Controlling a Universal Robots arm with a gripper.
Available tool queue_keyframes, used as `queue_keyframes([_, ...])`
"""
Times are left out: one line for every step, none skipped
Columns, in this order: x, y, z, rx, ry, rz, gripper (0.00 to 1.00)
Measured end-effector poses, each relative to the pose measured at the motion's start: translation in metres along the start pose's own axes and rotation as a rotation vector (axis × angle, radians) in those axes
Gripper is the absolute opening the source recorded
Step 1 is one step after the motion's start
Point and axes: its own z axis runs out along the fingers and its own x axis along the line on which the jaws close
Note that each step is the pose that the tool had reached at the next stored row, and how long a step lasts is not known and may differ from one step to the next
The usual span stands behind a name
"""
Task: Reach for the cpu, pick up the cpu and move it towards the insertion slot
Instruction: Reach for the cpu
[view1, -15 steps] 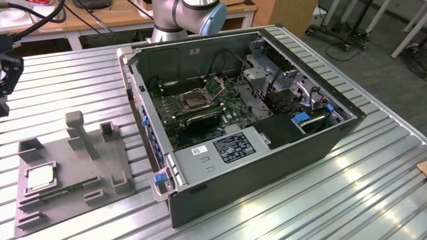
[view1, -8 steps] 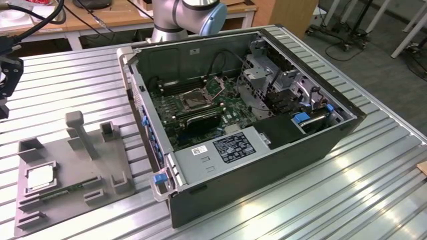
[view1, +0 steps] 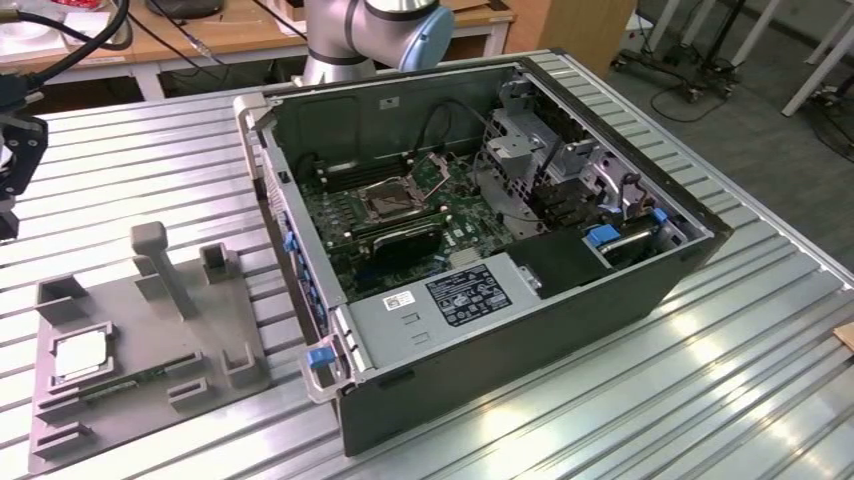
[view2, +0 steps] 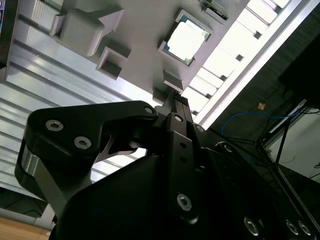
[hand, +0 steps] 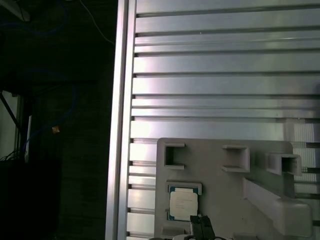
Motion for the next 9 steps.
queue_keyframes([0.0, 0.0, 0.0001, -0.0001, -0.0001, 0.0, 0.1])
queue_keyframes([0.0, 0.0, 0.0001, -0.0001, -0.0001, 0.0, 0.1])
queue_keyframes([0.0, 0.0, 0.0001, -0.0001, -0.0002, 0.0, 0.1])
queue_keyframes([-0.0001, 0.0, 0.0005, -0.0002, -0.0003, 0.0, 0.1])
queue_keyframes([-0.0001, 0.0, 0.0011, -0.0003, -0.0005, 0.0, 0.1])
queue_keyframes([0.0, -0.0001, 0.0018, -0.0003, -0.0004, 0.0, 0.1])
queue_keyframes([0.0, -0.0001, 0.0025, -0.0001, -0.0002, 0.0, 0.1])
queue_keyframes([0.0, -0.0001, 0.0033, -0.0001, -0.0001, 0.0, 0.1])
queue_keyframes([0.0, -0.0002, 0.0042, -0.0001, -0.0002, 0.0, 0.1])
